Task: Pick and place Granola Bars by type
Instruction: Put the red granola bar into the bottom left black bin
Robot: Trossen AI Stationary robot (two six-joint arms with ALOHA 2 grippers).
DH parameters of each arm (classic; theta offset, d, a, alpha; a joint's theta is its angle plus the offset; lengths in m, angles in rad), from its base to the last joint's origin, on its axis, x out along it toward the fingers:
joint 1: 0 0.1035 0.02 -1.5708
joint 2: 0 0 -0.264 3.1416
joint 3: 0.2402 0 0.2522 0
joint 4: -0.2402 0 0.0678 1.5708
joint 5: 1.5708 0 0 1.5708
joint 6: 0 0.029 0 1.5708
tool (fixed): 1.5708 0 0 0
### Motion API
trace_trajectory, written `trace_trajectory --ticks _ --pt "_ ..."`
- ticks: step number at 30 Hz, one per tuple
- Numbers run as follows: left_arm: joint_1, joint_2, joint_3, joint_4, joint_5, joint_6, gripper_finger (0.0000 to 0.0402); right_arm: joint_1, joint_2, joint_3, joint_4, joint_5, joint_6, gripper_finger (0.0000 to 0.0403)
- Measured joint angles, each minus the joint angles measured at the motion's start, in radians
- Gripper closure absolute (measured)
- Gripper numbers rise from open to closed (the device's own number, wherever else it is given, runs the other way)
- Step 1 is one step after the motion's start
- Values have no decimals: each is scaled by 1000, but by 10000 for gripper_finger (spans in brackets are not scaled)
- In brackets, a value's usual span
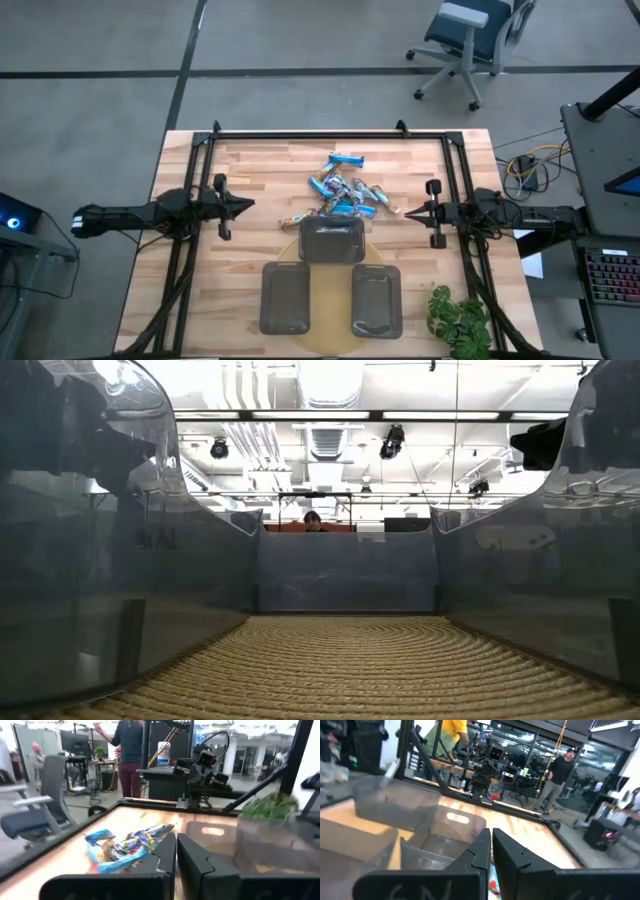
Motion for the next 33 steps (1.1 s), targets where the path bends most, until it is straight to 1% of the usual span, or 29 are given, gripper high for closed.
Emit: trace_trajectory --ticks 3,5,8,10,12,13,16,19,23,25,27,28,30,33 --pt "0 0 0 37 19 -114 401 0 0 0 32 6 84 394" --pt "0 0 0 89 17 -230 401 0 0 0 78 6 152 394" --pt "0 0 0 154 -13 -465 401 0 0 0 154 7 271 394" --pt "0 0 0 193 -54 -552 401 0 0 0 208 14 347 394" --pt "0 1 0 211 -96 -578 401 0 0 0 258 44 428 394" --pt "0 1 0 222 -100 -580 401 0 0 0 281 64 453 394" --pt "0 1 0 246 -98 -580 401 0 0 0 347 101 517 394" --pt "0 1 0 243 -92 -594 401 0 0 1 396 111 584 394" --pt "-1 1 0 256 -89 -728 401 0 0 1 415 111 692 394" --pt "0 2 0 286 -59 -753 401 0 0 1 423 111 741 394" --pt "-1 2 0 341 -4 -737 401 0 1 1 440 111 771 394" --pt "-1 2 0 383 6 -720 401 0 1 1 459 111 786 394" --pt "-1 2 2 479 10 -677 401 0 2 1 508 113 796 394" --pt "-1 3 39 546 4 -569 401 0 2 1 586 156 787 394"
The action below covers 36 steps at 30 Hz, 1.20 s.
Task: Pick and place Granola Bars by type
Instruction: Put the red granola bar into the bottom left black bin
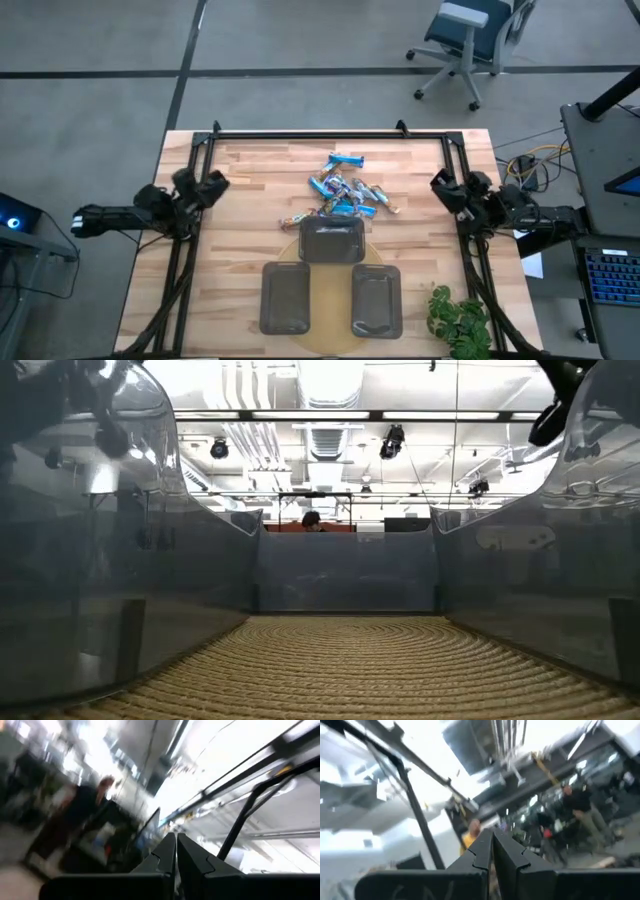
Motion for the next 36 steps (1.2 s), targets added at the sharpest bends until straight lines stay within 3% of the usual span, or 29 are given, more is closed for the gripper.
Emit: trace_trajectory --ticks 3,9,19,29,36 --pt "0 -2 73 24 -1 83 401 0 1 28 17 56 -29 394" --pt "0 34 275 -37 6 249 401 0 51 195 -36 64 -128 394" --pt "0 252 769 -568 7 372 401 0 307 650 -297 66 -278 394" --pt "0 507 1186 -923 6 431 401 0 591 1135 -738 53 -366 394" --pt "0 656 1411 -1138 5 475 401 0 748 1412 -1008 56 -420 394"
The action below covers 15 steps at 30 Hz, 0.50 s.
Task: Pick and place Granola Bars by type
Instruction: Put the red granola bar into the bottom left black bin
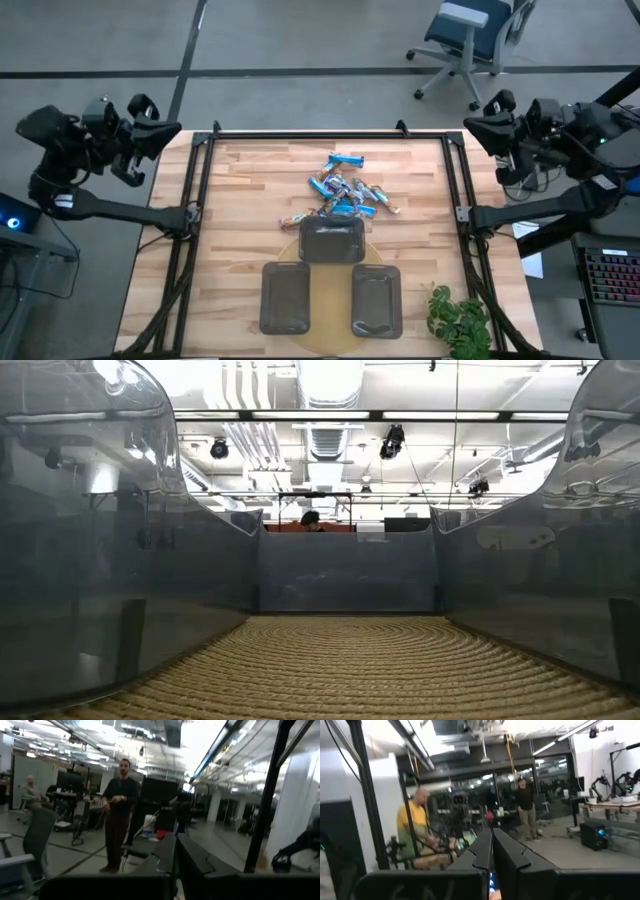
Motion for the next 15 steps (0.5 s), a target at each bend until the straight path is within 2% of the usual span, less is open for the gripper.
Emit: trace_trajectory --ticks 8,13,15 --pt "0 136 175 -135 -5 58 401 0 102 171 -134 0 -32 394" --pt "0 185 221 -187 -12 83 401 0 132 207 -223 1 -32 394" --pt "0 200 222 -212 -46 84 401 0 141 209 -256 1 -32 394"
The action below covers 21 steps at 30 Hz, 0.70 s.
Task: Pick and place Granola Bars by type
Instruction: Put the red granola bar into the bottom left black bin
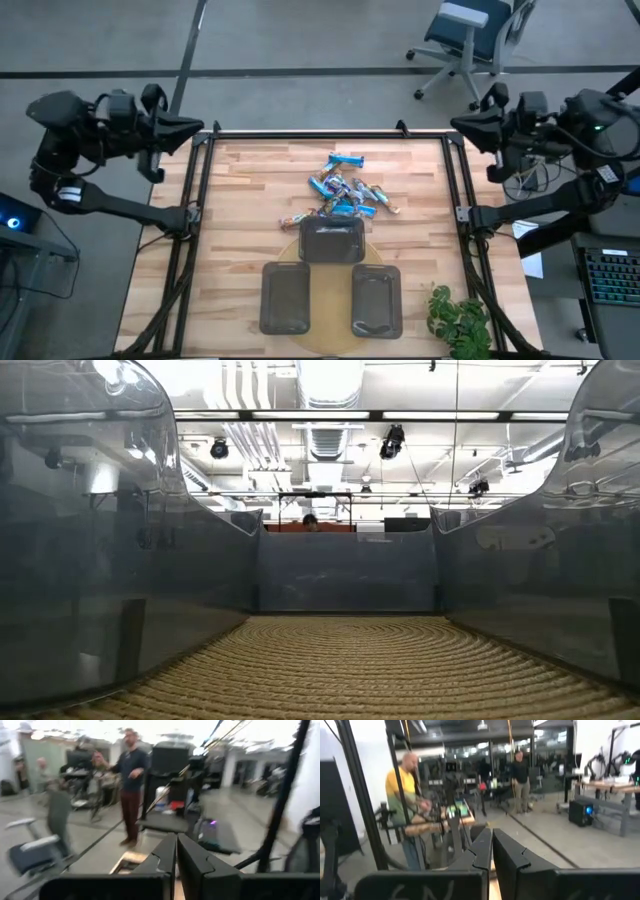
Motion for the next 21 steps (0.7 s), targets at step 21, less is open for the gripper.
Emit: trace_trajectory --ticks 21 --pt "0 76 -49 -83 -78 36 401 0 117 -12 -73 2 -159 394"
